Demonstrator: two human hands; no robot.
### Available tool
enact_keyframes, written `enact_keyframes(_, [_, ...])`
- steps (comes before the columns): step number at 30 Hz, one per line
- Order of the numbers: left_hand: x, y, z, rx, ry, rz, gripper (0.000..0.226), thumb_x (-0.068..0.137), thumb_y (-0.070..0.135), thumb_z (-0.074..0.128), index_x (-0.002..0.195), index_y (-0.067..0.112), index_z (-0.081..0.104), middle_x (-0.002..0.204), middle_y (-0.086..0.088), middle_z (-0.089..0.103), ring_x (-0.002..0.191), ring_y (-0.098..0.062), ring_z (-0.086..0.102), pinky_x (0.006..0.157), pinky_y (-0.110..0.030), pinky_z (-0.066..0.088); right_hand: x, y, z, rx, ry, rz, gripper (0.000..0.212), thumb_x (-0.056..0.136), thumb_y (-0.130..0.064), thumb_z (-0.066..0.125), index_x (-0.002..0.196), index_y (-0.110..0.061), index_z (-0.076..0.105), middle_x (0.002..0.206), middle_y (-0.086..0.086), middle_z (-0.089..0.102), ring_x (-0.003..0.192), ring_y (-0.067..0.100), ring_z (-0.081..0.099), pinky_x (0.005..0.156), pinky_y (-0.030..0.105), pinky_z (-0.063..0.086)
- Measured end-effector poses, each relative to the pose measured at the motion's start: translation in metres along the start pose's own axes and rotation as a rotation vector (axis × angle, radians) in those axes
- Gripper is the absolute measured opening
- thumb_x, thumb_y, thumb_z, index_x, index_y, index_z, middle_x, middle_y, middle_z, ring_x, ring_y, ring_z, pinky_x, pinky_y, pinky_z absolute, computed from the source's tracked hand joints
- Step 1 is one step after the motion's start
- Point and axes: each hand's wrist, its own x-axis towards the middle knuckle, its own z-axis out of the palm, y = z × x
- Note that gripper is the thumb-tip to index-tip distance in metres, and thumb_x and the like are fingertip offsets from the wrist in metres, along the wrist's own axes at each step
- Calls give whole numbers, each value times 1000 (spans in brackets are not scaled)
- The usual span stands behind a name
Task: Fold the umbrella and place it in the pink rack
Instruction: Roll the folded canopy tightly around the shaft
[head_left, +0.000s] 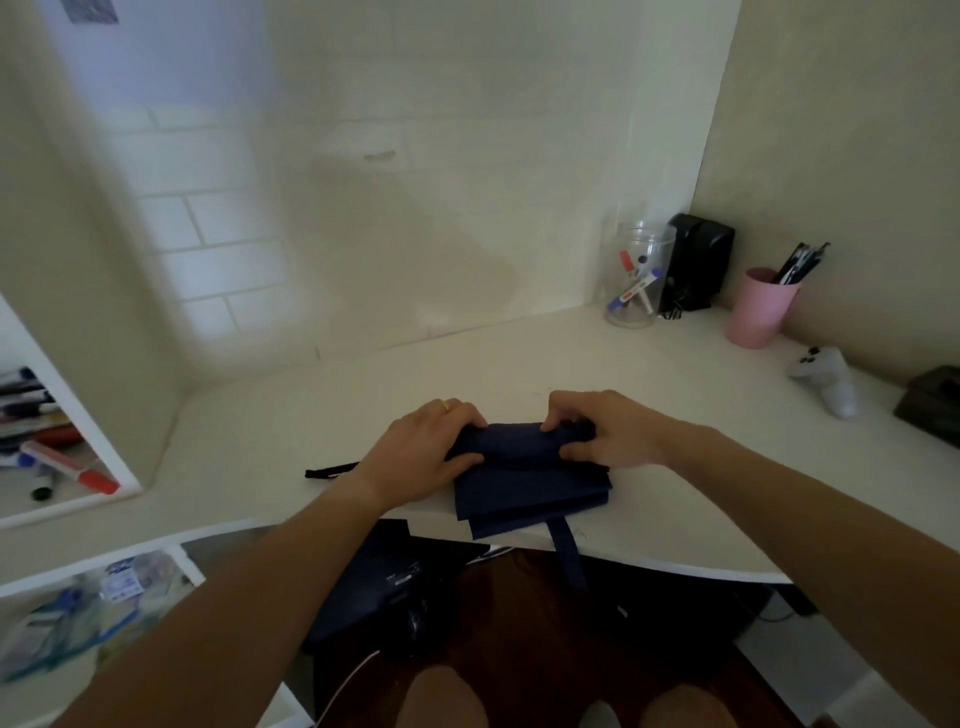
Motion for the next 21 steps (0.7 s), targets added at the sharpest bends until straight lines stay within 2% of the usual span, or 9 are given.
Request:
enact_keyframes(4, [0,9,7,51,87,-38,47,85,32,74,127,23,56,118,4,60,108,-19,56,81,-36,52,0,-8,0,-162,43,-41,39,84,-19,72,112,-33,49,102,-3,64,85,20,60,75,38,50])
enact_keyframes(6, [3,10,8,42,55,-100,58,83,36,75,136,25,54,123,3,57,114,-20,53,87,-38,51,-2,-8,8,-246,110,-58,51,84,-20,71,127,-30,44,110,-3,63,93,20,60,80,39,49])
enact_keyframes(8, [6,8,9,-11,-13,-136,57,84,41,73,137,28,56,126,3,53,116,-19,50,93,-39,49,-5,-5,15,-293,168,-57,60,86,-23,71,139,-26,43,122,-1,61,106,21,59,89,40,49])
enact_keyframes(11, [4,7,7,-174,-68,-172,49,89,44,68,135,31,56,126,6,57,113,-14,56,98,-37,49,-8,1,23,-359,244,-104,48,86,-21,69,132,-22,53,122,-1,59,105,22,56,86,37,48])
enact_keyframes(13, [2,9,7,-165,-60,-142,42,91,40,65,131,30,57,123,7,64,107,-14,61,94,-40,52,-10,2,25,-352,256,-118,45,84,-20,69,126,-22,54,119,-1,59,101,21,55,82,37,48])
enact_keyframes(16, [-2,14,9,-74,11,-116,38,89,38,66,125,30,57,117,8,63,102,-17,62,82,-44,55,-10,0,17,-247,168,-74,46,80,-24,70,122,-25,53,113,-2,61,97,21,57,82,38,50])
enact_keyframes(18, [-5,19,14,-24,82,-92,38,85,33,70,120,27,58,114,7,60,100,-18,61,73,-40,55,-13,-1,10,-113,128,-16,39,83,-26,70,120,-28,56,111,-3,66,96,19,61,84,35,50])
enact_keyframes(21, [-7,24,21,42,160,-43,38,78,23,74,113,23,59,108,4,56,96,-19,60,64,-30,45,-20,1,7,-38,137,-18,30,89,-19,69,116,-29,62,113,-4,69,98,17,64,87,32,52])
